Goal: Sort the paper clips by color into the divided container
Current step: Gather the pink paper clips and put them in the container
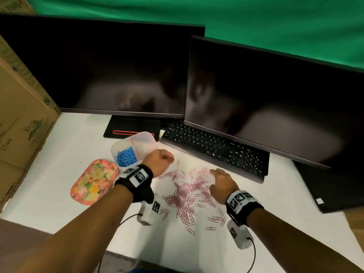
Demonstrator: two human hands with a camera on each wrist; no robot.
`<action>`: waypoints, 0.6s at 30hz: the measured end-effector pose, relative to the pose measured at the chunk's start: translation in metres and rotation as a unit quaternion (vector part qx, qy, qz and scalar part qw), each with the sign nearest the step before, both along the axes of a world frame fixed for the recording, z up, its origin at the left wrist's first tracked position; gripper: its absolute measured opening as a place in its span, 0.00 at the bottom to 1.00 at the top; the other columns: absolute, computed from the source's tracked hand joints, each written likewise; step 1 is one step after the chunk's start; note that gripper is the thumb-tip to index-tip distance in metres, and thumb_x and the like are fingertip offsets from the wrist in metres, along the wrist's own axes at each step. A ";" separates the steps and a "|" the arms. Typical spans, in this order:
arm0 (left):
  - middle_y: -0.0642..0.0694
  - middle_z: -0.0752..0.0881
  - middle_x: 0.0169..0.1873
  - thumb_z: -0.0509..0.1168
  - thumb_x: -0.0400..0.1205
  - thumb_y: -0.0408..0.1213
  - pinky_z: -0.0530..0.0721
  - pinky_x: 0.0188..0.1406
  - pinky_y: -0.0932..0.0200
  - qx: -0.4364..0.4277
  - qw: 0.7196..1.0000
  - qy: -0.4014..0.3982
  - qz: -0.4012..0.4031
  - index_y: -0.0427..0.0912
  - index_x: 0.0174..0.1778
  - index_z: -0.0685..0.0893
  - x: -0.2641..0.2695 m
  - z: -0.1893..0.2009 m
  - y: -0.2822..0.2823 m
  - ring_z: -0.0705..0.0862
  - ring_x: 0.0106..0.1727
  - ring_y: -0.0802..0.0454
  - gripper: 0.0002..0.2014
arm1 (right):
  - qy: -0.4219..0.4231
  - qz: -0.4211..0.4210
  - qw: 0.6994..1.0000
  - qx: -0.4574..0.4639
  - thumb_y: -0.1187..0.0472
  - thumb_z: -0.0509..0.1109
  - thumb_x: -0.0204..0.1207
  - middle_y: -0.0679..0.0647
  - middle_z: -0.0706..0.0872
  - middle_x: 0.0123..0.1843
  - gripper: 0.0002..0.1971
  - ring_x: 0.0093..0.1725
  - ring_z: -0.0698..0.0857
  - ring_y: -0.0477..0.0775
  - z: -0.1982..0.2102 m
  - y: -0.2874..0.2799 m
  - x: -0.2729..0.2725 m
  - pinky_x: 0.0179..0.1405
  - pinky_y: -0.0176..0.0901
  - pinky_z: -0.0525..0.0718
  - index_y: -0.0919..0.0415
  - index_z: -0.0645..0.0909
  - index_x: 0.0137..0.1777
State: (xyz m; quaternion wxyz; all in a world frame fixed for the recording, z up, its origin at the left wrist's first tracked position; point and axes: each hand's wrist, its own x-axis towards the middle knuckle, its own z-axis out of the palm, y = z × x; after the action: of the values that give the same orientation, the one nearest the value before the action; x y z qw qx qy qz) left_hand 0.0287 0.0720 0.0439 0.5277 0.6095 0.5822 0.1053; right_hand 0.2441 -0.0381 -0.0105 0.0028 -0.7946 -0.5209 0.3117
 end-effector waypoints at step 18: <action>0.43 0.36 0.84 0.60 0.82 0.45 0.44 0.84 0.43 0.133 0.881 0.280 -0.358 0.45 0.85 0.44 0.035 -0.085 -0.013 0.38 0.85 0.42 0.40 | -0.029 -0.115 0.993 -0.024 0.58 0.59 0.81 0.61 0.41 0.86 0.37 0.86 0.44 0.62 -0.015 -0.054 0.027 0.84 0.59 0.55 0.61 0.44 0.85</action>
State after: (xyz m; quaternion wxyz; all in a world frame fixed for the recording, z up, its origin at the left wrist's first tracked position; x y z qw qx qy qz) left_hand 0.0634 0.0592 -0.0407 0.2583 0.8446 0.4289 -0.1897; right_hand 0.2707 -0.0918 -0.0250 0.0042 -0.8580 -0.4180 0.2986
